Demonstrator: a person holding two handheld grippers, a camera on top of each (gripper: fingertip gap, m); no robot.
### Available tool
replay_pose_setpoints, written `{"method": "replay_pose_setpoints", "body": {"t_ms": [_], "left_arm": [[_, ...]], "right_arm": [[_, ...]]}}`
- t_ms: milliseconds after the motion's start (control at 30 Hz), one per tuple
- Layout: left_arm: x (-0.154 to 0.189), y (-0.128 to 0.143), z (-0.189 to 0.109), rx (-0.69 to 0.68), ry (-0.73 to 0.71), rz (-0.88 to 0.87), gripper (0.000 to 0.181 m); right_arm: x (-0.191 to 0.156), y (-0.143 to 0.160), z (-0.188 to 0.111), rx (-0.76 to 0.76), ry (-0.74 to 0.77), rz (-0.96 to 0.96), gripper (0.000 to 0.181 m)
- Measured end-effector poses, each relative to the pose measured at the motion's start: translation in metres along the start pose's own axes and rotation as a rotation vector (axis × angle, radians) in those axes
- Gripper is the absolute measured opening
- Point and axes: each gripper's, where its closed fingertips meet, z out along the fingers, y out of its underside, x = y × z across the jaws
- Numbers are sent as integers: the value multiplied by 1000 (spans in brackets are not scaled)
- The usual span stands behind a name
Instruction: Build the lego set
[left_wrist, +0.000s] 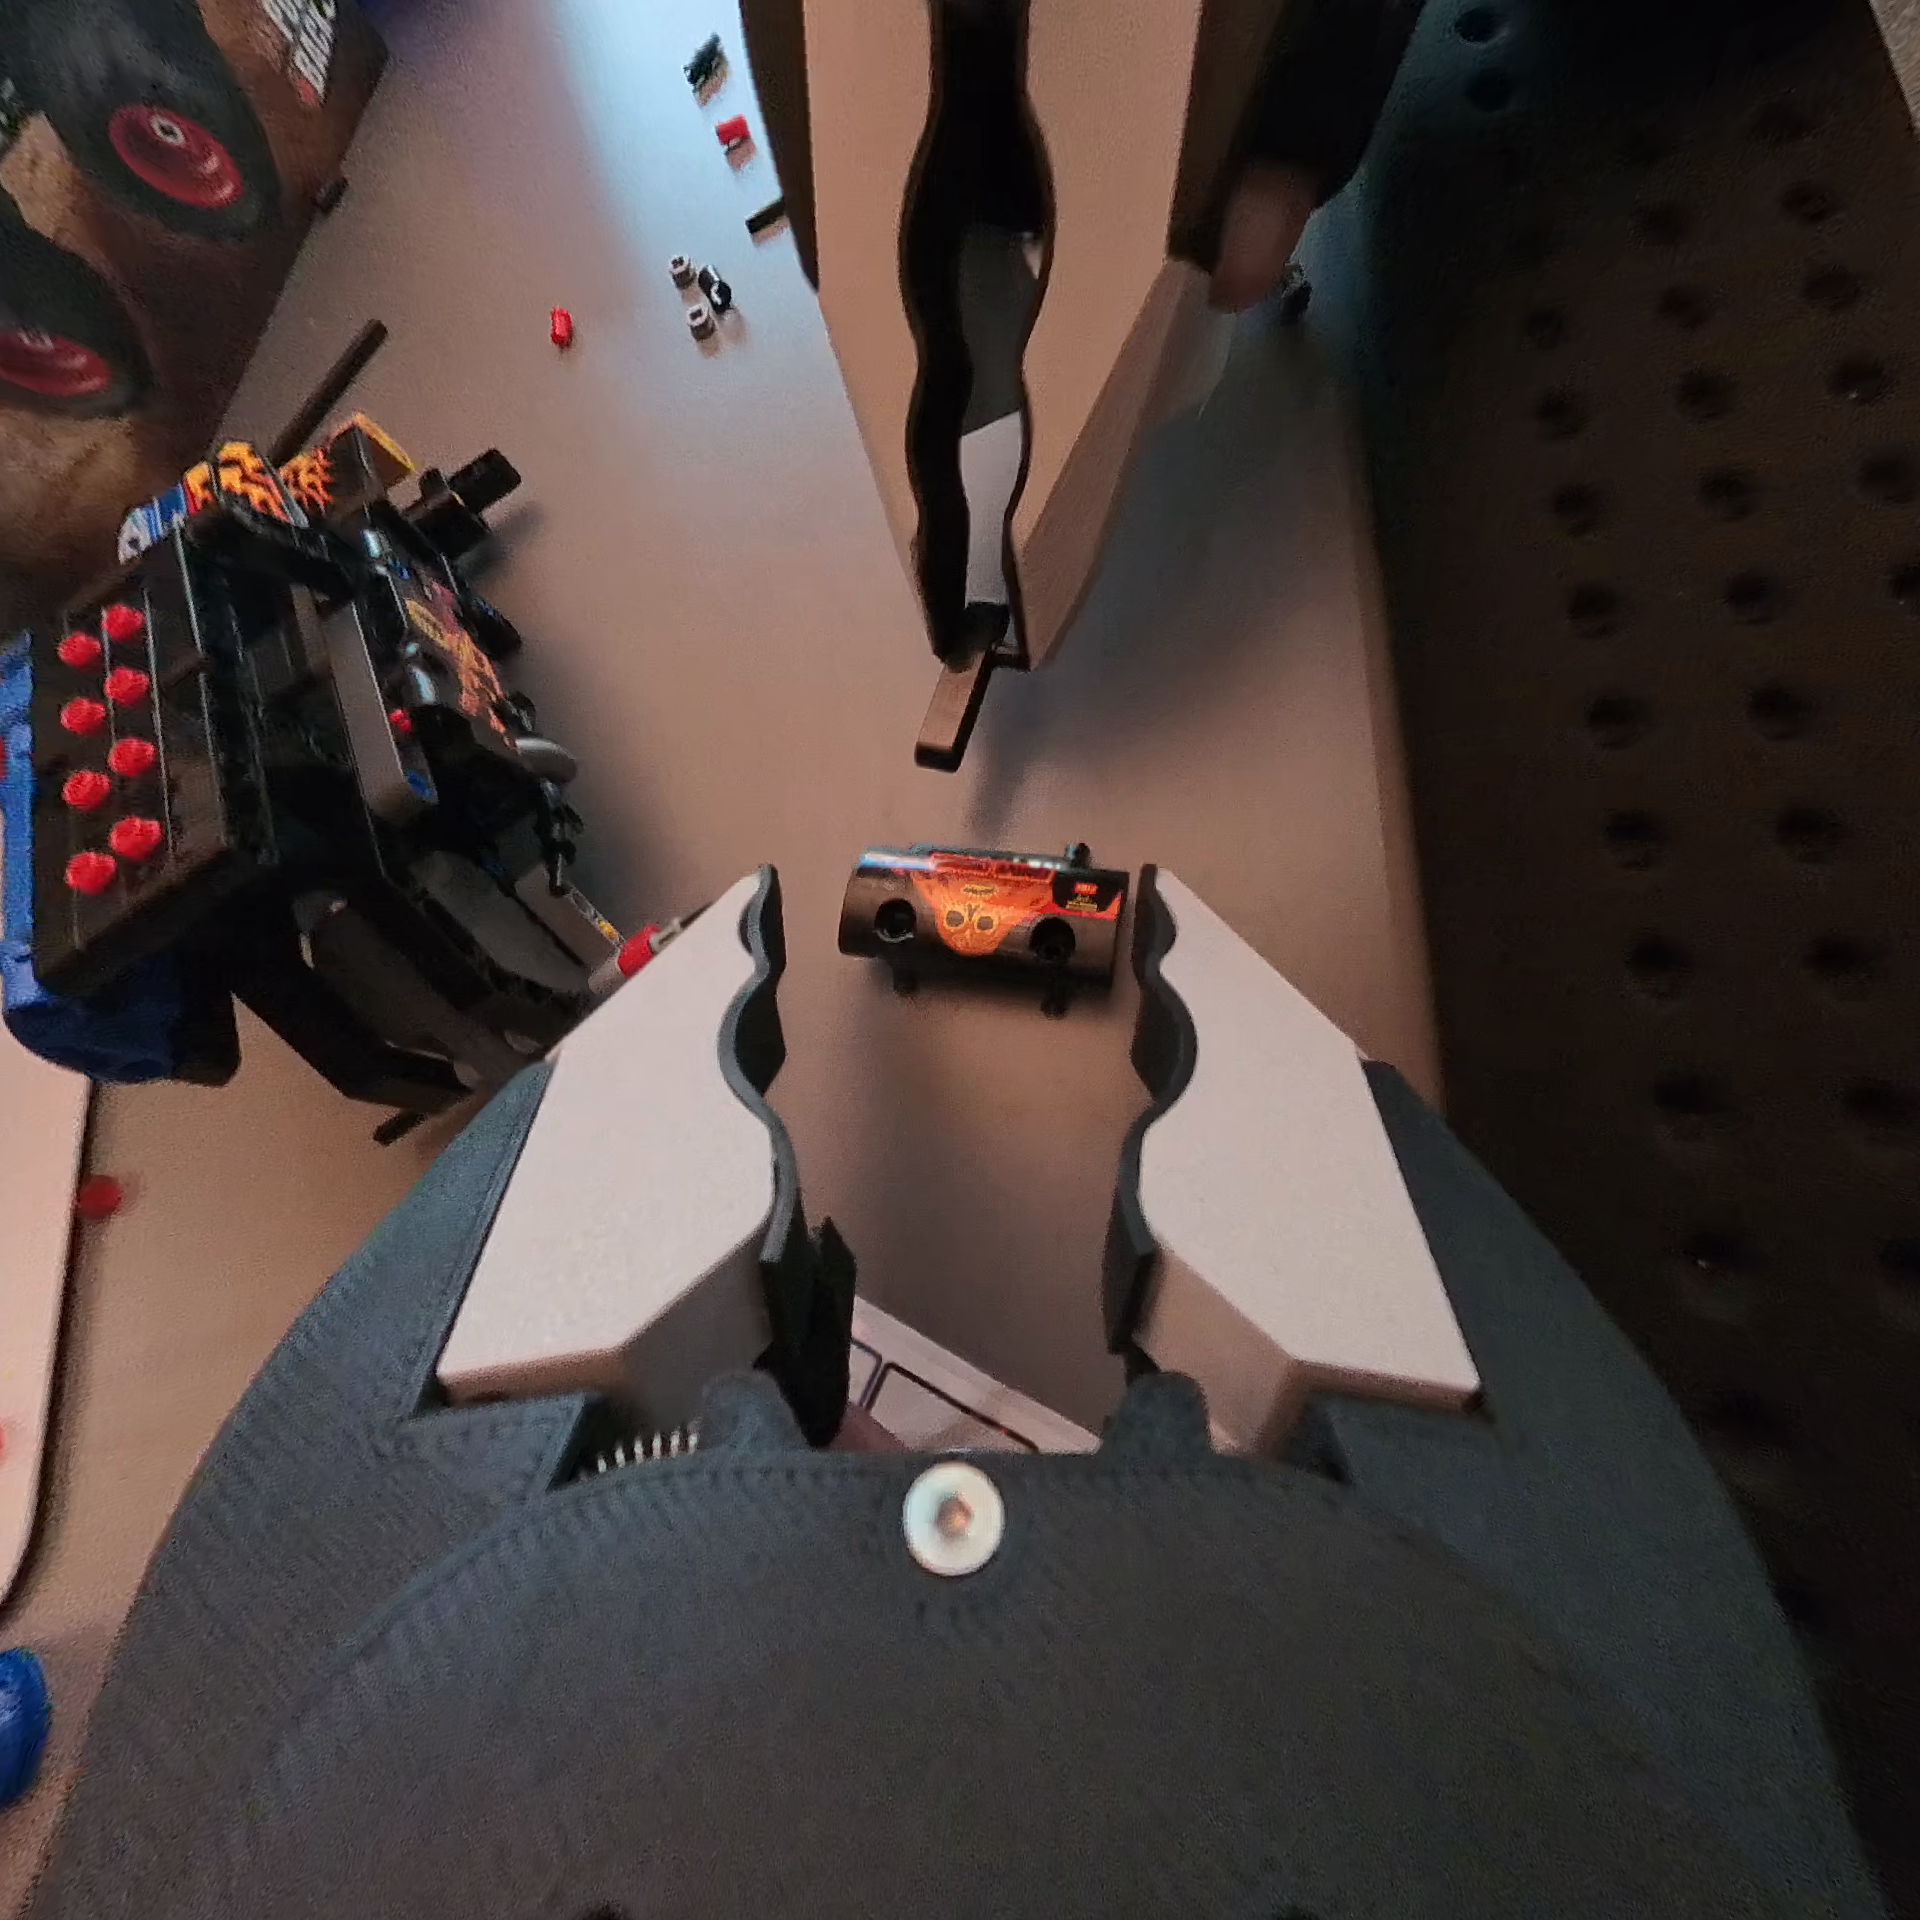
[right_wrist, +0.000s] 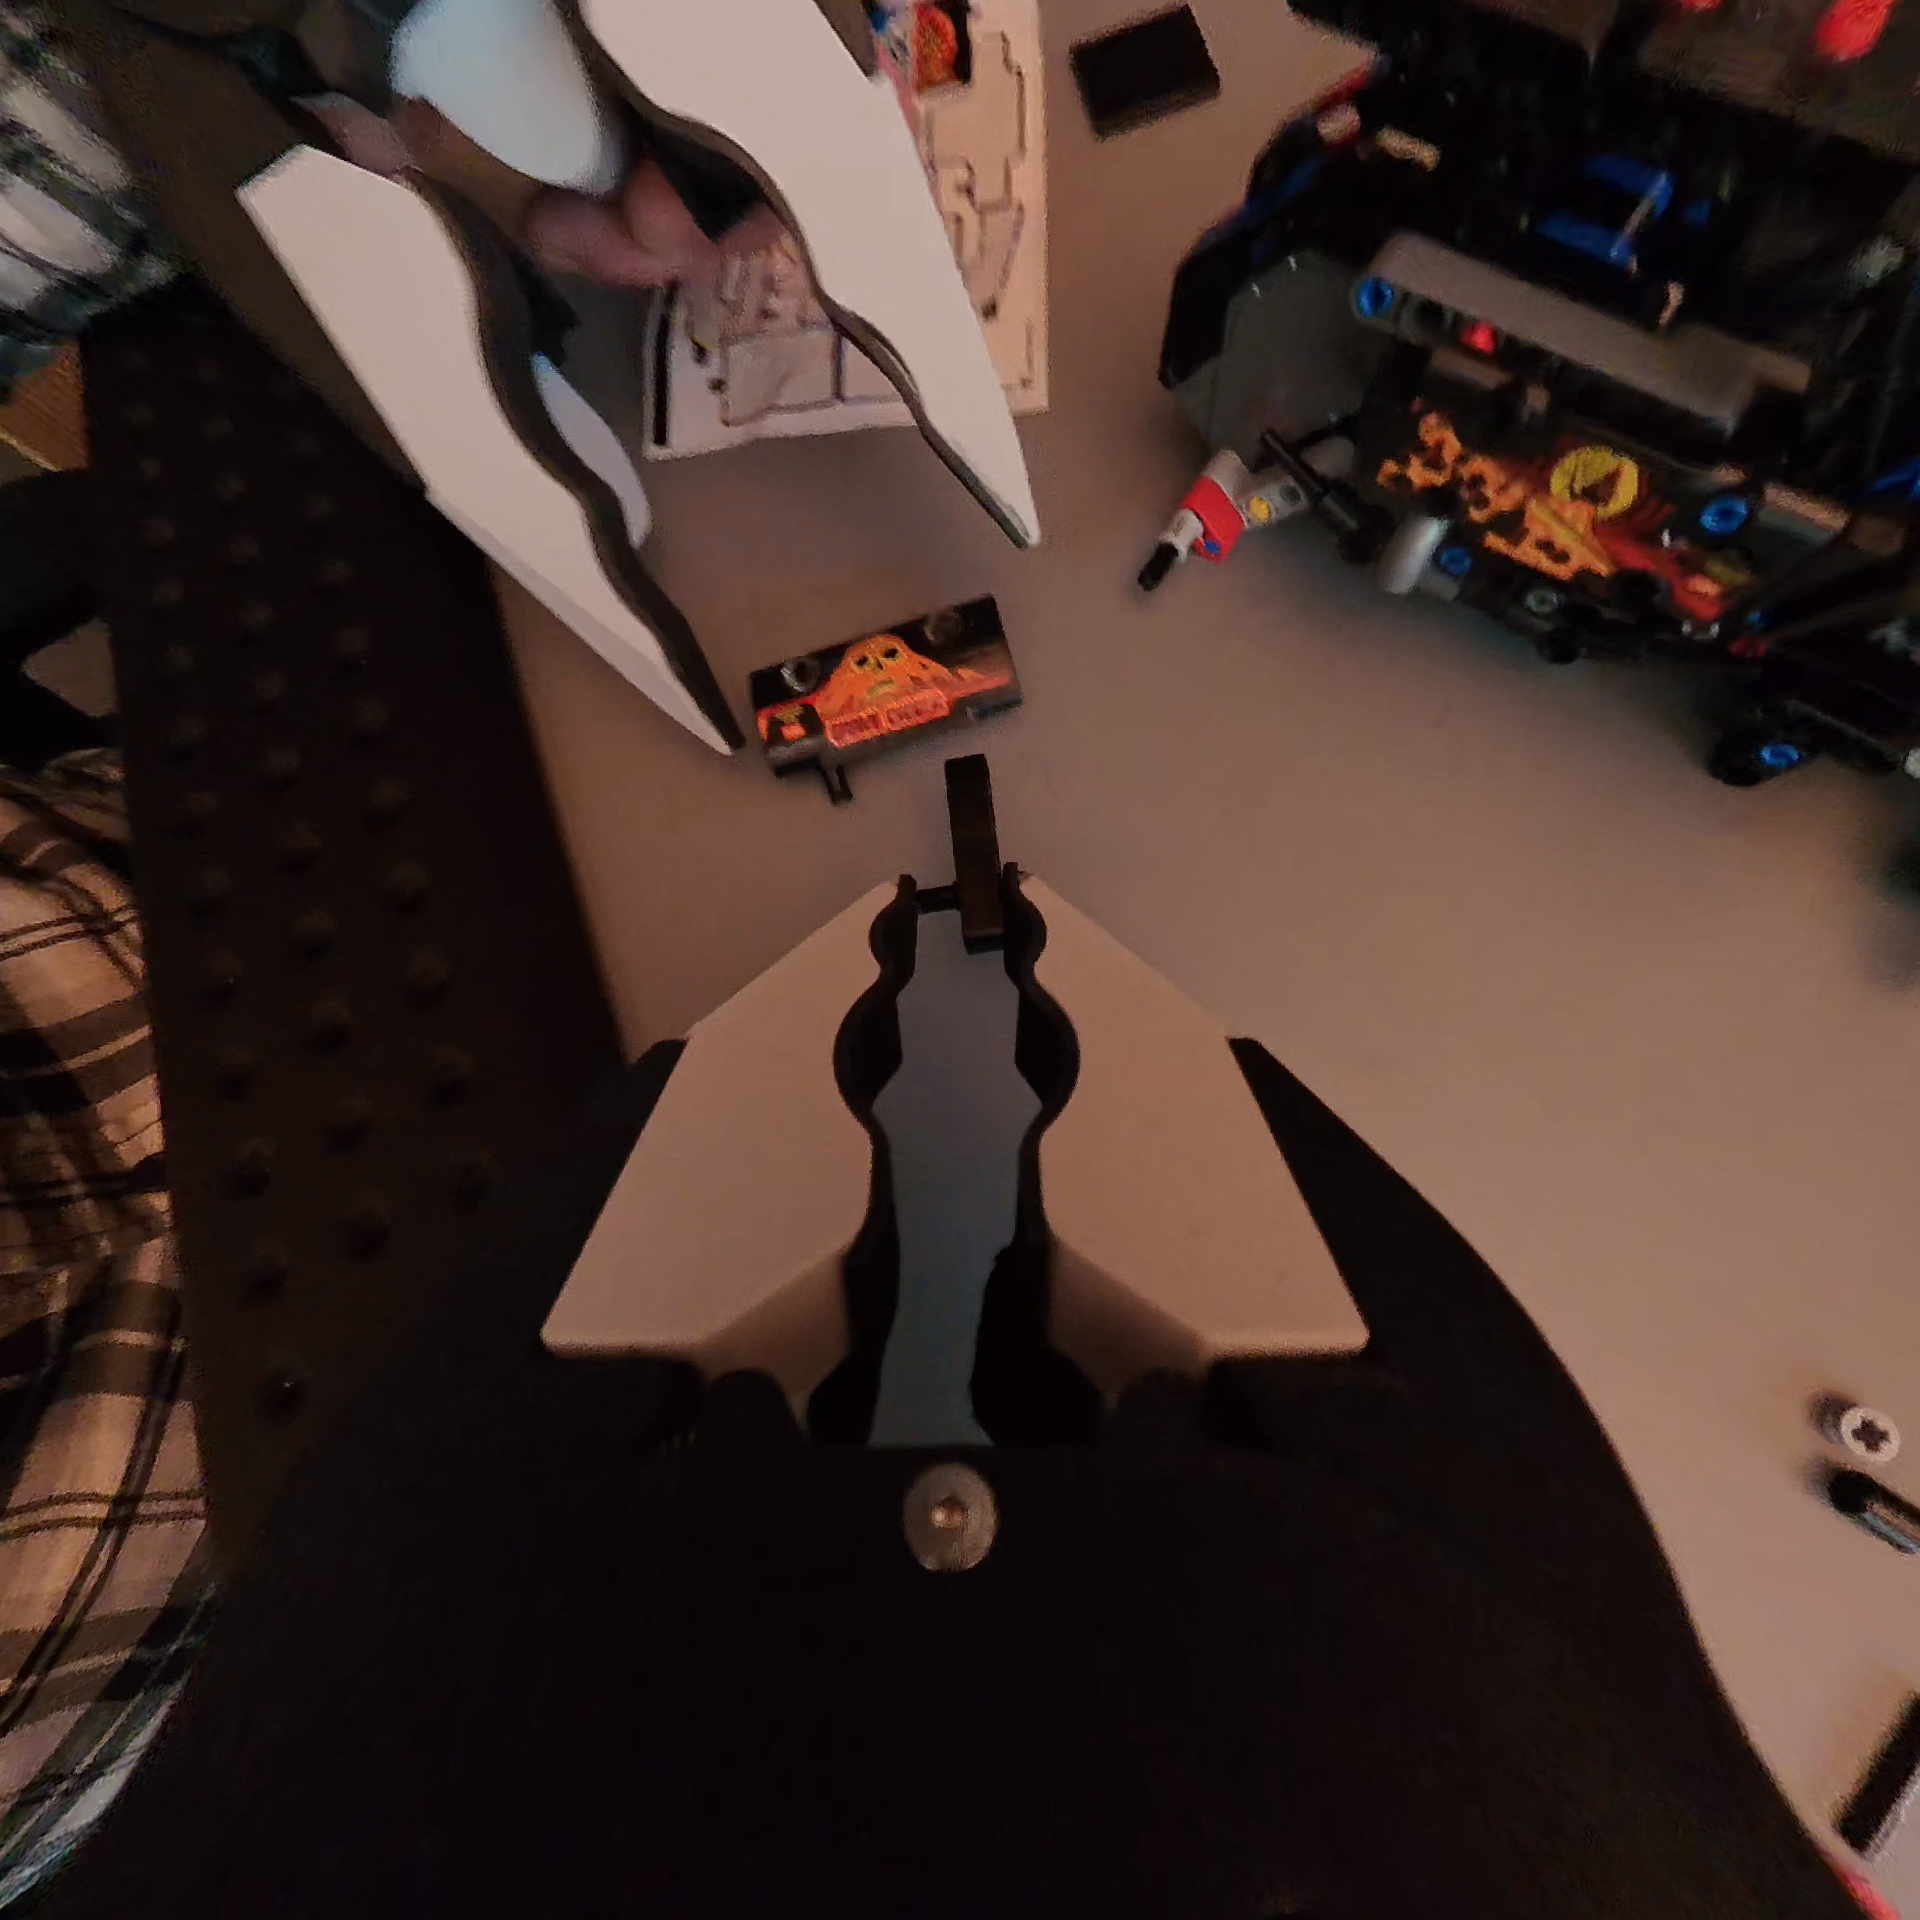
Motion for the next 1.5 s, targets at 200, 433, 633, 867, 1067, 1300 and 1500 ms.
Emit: {"method": "replay_pose_setpoints", "body": {"t_ms": [200, 433, 633, 867, 1067, 1300, 1500], "left_arm": [[8, 8, 14, -91, 56, 4, 72], [9, 11, 13, -99, 52, -15, 59], [12, 12, 10, -84, 59, -34, 58], [12, 2, 8, -59, 39, 16, 63], [13, -10, 11, -36, 12, 90, 48], [0, -27, 13, -40, -157, 253, 9], [-14, -61, -7, 235, -121, -83, 9]], "right_arm": [[-2, 9, 11, -52, 13, 64, 33], [-11, 19, 6, -105, -31, 2, 14], [-15, 17, 10, -122, -27, 19, 8], [-13, 14, 10, -98, -9, -17, 22], [-12, 9, 9, -97, 13, -21, 5], [-16, -23, -19, 4, -32, 27, 6], [-8, -75, -58, 458, -30, 87, 16]]}}
